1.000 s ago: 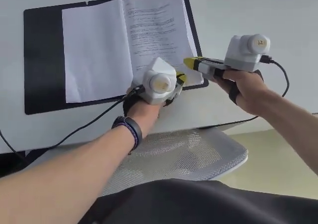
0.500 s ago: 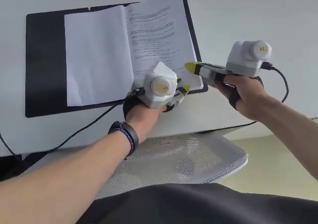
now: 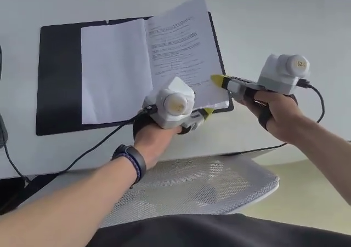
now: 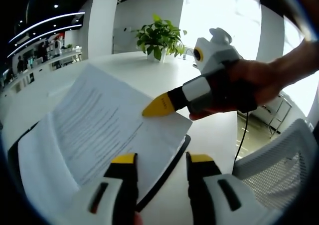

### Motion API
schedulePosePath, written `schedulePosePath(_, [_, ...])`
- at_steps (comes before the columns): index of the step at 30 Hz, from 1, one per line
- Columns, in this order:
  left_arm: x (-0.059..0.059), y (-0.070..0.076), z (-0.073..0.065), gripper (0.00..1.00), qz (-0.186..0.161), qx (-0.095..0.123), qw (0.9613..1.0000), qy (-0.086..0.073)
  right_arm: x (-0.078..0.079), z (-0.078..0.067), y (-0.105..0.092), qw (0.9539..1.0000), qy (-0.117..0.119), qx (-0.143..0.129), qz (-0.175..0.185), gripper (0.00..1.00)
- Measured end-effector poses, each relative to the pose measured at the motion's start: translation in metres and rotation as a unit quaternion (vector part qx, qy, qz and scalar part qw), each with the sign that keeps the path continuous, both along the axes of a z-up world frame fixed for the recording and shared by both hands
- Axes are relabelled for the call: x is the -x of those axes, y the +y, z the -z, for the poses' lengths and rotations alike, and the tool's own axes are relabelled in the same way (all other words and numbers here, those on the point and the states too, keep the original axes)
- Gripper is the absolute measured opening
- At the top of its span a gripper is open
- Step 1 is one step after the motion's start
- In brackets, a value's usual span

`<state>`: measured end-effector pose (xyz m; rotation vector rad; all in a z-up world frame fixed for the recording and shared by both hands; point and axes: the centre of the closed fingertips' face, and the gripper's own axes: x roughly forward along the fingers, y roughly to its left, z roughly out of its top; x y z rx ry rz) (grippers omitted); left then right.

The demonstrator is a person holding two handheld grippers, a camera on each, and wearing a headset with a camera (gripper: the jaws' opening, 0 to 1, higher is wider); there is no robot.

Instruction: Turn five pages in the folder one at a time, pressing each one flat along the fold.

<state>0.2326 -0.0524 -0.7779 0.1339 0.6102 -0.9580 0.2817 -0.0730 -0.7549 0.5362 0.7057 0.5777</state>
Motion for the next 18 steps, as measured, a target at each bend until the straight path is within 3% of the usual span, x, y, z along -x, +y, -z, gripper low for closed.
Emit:
schedulePosePath(11, [0.002, 0.023, -0.017, 0.45, -0.007, 0.008, 0.9999, -0.011, -0.002, -0.019, 0.005, 0.9999, -0.015, -0.003, -0.005, 0.0])
schedulePosePath(18, [0.0, 0.054, -0.03, 0.49, -0.019, 0.009, 0.9995, -0.022, -0.001, -0.037, 0.017, 0.9992, -0.036, -0.013, -0.013, 0.0])
